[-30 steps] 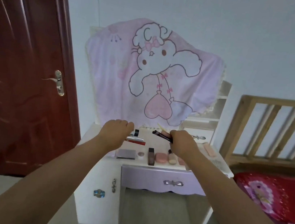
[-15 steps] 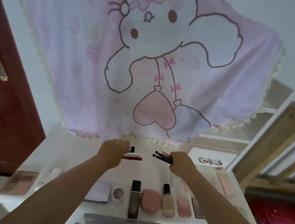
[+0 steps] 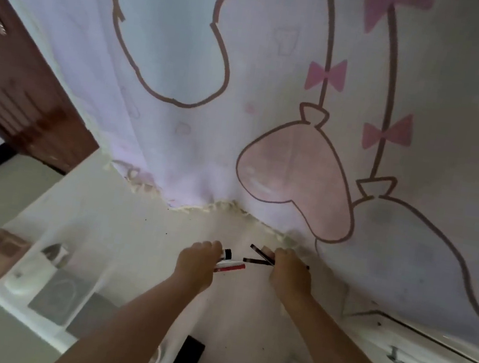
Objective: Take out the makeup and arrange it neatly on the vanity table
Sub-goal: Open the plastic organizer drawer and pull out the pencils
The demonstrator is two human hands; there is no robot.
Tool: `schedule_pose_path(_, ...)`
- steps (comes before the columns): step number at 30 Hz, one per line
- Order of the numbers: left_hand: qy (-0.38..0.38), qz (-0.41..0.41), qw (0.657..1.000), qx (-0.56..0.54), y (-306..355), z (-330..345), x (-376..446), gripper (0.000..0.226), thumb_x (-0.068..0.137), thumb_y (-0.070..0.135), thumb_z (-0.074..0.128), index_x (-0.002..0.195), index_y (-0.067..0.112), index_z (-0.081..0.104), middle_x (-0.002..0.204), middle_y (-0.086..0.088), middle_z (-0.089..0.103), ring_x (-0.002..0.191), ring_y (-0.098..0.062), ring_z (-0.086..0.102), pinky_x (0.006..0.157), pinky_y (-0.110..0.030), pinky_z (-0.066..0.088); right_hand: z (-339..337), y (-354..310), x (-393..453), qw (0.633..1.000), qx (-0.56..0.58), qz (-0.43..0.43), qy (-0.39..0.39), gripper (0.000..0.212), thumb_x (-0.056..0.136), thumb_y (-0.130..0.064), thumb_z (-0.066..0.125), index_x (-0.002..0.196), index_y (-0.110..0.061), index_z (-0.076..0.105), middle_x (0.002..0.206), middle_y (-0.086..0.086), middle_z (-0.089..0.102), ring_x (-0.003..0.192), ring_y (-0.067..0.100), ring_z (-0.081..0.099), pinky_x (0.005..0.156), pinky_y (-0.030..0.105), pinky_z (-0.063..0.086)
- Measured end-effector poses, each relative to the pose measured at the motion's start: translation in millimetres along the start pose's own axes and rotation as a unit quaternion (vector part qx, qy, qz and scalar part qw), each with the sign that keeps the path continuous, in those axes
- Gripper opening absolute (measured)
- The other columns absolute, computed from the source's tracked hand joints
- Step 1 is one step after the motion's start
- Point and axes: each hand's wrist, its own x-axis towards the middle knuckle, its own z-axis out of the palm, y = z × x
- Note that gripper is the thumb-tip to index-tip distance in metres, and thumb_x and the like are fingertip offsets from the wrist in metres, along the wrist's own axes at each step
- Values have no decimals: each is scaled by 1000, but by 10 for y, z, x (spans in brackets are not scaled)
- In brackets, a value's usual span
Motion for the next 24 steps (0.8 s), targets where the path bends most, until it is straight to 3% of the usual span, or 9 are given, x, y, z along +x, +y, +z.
schedule_pose_path(3, 32, -13, 999, -15, 47, 40, 133, 28, 86, 12, 44, 114, 14, 42, 112, -2, 53, 103, -22, 51, 74, -30, 44, 69, 60, 168, 999, 4, -21, 28, 23, 87, -7, 47, 109, -11, 51, 123, 6, 47, 101, 27, 55, 77, 34, 48)
schedule_pose_path(7, 58, 4, 998, -15, 75, 132, 180, 45, 88, 42, 45, 126, 17, 40, 124, -2, 47, 111, -24, 47, 83, -31, 39, 177, 100, 237, 994, 2, -68, 84, 32, 82, -7, 53, 114, -7, 53, 117, 12, 54, 107, 29, 52, 86, 32, 44)
schedule_pose_path(10, 26, 2, 1000, -14, 74, 221, 76, 69, 84, 52, 47, 140, 20, 23, 145, -5, 26, 133, -22, 28, 103, -34, 29, 206, 116, 189, 989, 8, -89, 117, 41, 70, -2, 66, 110, -1, 59, 104, 20, 61, 97, 37, 58, 80, 38, 50)
schedule_pose_path(14, -28, -6, 999, -18, 32, 176, -75, 86, 83, 54, 52, 146, 19, 4, 156, -7, 3, 144, -24, 3, 115, -43, 11, 161, 98, 63, 989, -14, -99, 112, 47, 69, -4, 69, 115, -2, 59, 117, 23, 58, 108, 40, 55, 86, 44, 49)
schedule_pose_path(17, -20, -16, 999, -22, -80, 53, -293, 77, 89, 51, 46, 146, 17, 7, 156, -8, 2, 144, -24, 1, 115, -42, 10, 76, -41, -59, 985, -40, -128, 110, 31, 77, -9, 64, 107, -3, 62, 117, 20, 57, 110, 38, 53, 88, 42, 47)
schedule_pose_path(20, 4, -40, 999, -5, -346, -88, -651, 65, 93, 41, 44, 145, 15, 16, 156, -9, 6, 143, -25, 5, 115, -41, 11, 28, -354, -233, 976, -57, -183, 106, 26, 73, -4, 64, 98, 4, 64, 109, 25, 60, 102, 40, 58, 82, 44, 50)
schedule_pose_path(24, 50, -114, 992, 18, -931, -281, -1375, 54, 92, 35, 44, 139, 14, 27, 152, -8, 19, 141, -24, 13, 111, -41, 18, 63, -1092, -625, 948, -105, -281, 111, 36, 88, -20, 46, 121, -5, 52, 132, 13, 47, 123, 28, 42, 99, 37, 36)
